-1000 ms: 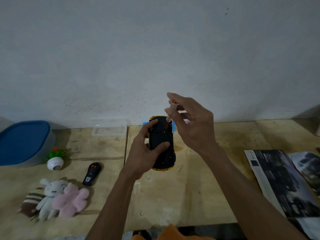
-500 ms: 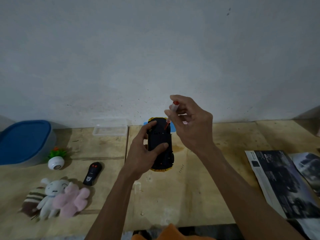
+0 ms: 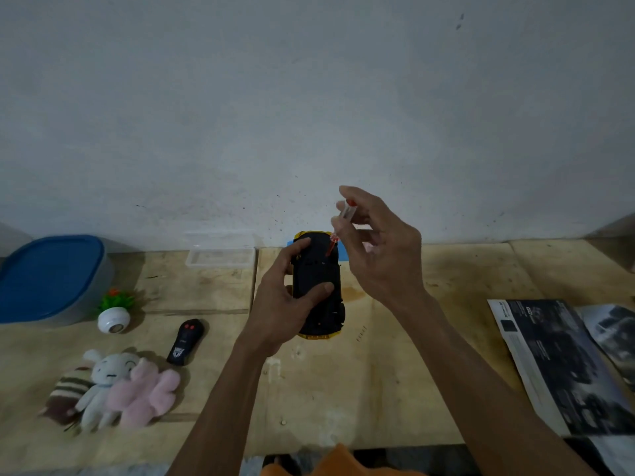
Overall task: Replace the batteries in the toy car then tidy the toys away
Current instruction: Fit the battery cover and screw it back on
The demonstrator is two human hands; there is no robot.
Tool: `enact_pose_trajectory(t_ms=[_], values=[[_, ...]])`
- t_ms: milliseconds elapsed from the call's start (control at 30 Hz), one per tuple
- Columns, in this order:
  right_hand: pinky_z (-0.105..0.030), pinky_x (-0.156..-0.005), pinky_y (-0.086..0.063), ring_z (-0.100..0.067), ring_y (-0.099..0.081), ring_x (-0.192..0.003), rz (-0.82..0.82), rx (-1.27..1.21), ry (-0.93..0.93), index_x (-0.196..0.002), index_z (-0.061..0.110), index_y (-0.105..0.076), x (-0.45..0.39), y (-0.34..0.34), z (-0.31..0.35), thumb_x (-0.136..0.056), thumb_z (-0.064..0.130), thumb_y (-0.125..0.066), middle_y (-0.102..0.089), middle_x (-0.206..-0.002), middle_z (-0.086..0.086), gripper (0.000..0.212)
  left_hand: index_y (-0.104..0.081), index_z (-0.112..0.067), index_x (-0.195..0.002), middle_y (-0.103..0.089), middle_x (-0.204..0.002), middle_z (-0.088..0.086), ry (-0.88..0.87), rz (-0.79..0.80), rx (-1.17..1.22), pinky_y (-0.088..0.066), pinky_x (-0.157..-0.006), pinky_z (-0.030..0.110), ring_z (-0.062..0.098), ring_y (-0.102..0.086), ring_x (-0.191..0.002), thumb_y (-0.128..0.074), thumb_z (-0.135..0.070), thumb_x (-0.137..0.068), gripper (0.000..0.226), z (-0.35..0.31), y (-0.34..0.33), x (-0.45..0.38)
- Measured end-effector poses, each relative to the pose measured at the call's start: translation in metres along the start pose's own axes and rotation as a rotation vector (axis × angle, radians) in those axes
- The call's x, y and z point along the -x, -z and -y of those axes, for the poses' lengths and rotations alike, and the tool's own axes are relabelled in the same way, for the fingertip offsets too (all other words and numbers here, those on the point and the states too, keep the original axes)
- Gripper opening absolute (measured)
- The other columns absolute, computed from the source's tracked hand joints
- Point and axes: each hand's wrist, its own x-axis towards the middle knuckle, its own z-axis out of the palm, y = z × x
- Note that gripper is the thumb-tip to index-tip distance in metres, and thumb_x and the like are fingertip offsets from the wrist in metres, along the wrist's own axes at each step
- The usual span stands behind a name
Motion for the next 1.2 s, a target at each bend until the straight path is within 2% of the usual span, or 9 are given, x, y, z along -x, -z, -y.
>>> enact_pose_trajectory(t_ms=[67, 233, 533, 667, 833, 900, 1000, 1100, 1200], values=[[-0.021, -0.079, -0.059, -0.007, -0.071, -0.099, 0.019, -0.039, -0.015, -0.126, 0.004, -0.061, 0.001, 0.000, 0.000, -0.094, 0.006, -0.065, -0.072, -0.112, -0.002, 0.031, -0.052, -0.047, -0.134, -0.055, -0.127, 0.001, 0.013, -0.003, 0.006, -0.063, -0.078, 0.046, 0.022, -0.070, -0.103, -0.082, -0.013, -0.082, 0.069, 0.000, -0.001, -0.001], [-0.021, -0.070, -0.059, -0.008, -0.070, -0.075, -0.038, 0.009, 0.002, -0.112, 0.004, -0.067, -0.005, -0.003, -0.002, -0.086, 0.013, -0.077, -0.072, -0.087, -0.002, 0.029, -0.051, -0.048, -0.134, -0.056, -0.127, 0.000, 0.013, 0.005, -0.011, -0.063, -0.078, 0.045, 0.021, -0.069, -0.104, -0.082, -0.012, -0.082, 0.070, 0.001, -0.002, -0.001], [-0.032, -0.062, -0.060, -0.014, -0.068, -0.077, -0.055, -0.029, -0.057, -0.111, 0.008, -0.068, -0.003, -0.009, -0.002, -0.081, 0.020, -0.082, -0.069, -0.089, -0.003, 0.035, -0.051, -0.049, -0.136, -0.056, -0.128, -0.003, 0.023, 0.011, -0.014, -0.063, -0.081, 0.045, 0.018, -0.066, -0.109, -0.083, -0.015, -0.082, 0.071, 0.003, -0.002, -0.002], [-0.031, -0.062, -0.061, -0.012, -0.070, -0.081, -0.092, -0.017, -0.099, -0.114, 0.008, -0.066, 0.000, -0.010, -0.002, -0.082, 0.022, -0.081, -0.072, -0.094, -0.001, 0.038, -0.049, -0.047, -0.138, -0.056, -0.129, -0.005, 0.012, 0.007, -0.029, -0.063, -0.083, 0.043, 0.008, -0.064, -0.110, -0.082, -0.015, -0.083, 0.072, 0.002, -0.001, -0.003], [-0.028, -0.063, -0.061, -0.011, -0.071, -0.080, -0.121, -0.041, -0.170, -0.116, 0.009, -0.065, 0.001, -0.010, -0.006, -0.083, 0.020, -0.080, -0.072, -0.090, 0.000, 0.039, -0.025, -0.057, -0.148, -0.056, -0.123, -0.003, 0.048, 0.008, -0.036, -0.062, -0.074, 0.031, 0.008, -0.071, -0.092, -0.080, -0.017, -0.085, 0.092, 0.002, 0.000, -0.001], [-0.025, -0.063, -0.060, -0.010, -0.070, -0.079, -0.151, -0.057, -0.228, -0.117, 0.011, -0.065, 0.002, -0.010, -0.008, -0.082, 0.021, -0.081, -0.072, -0.089, 0.001, 0.039, -0.019, -0.053, -0.151, -0.056, -0.121, -0.003, 0.093, -0.029, 0.027, -0.062, -0.070, 0.030, 0.004, -0.073, -0.086, -0.080, -0.015, -0.085, 0.098, 0.005, -0.001, 0.000], [-0.034, -0.068, -0.061, -0.014, -0.070, -0.079, -0.207, -0.112, -0.349, -0.115, 0.016, -0.065, 0.004, -0.012, -0.011, -0.082, 0.023, -0.081, -0.072, -0.089, 0.003, 0.037, -0.033, -0.044, -0.150, -0.060, -0.125, 0.002, 0.158, -0.123, 0.151, -0.063, -0.067, 0.032, 0.009, -0.072, -0.092, -0.080, -0.010, -0.084, 0.088, 0.010, 0.000, 0.000], [-0.050, -0.071, -0.060, -0.022, -0.072, -0.080, -0.264, -0.205, -0.430, -0.112, 0.024, -0.064, 0.007, -0.012, -0.014, -0.083, 0.024, -0.080, -0.072, -0.086, 0.003, 0.033, -0.050, -0.051, -0.135, -0.064, -0.125, 0.007, 0.199, -0.160, 0.224, -0.063, -0.072, 0.042, 0.024, -0.070, -0.104, -0.078, -0.010, -0.085, 0.070, 0.018, 0.001, 0.002], [-0.051, -0.070, -0.061, -0.025, -0.073, -0.079, -0.305, -0.287, -0.499, -0.111, 0.022, -0.064, 0.008, -0.010, -0.014, -0.084, 0.020, -0.078, -0.072, -0.087, -0.006, 0.030, -0.055, -0.051, -0.128, -0.067, -0.121, 0.010, 0.235, -0.148, 0.280, -0.063, -0.072, 0.043, 0.029, -0.071, -0.103, -0.076, -0.009, -0.087, 0.063, 0.024, 0.003, 0.005]])
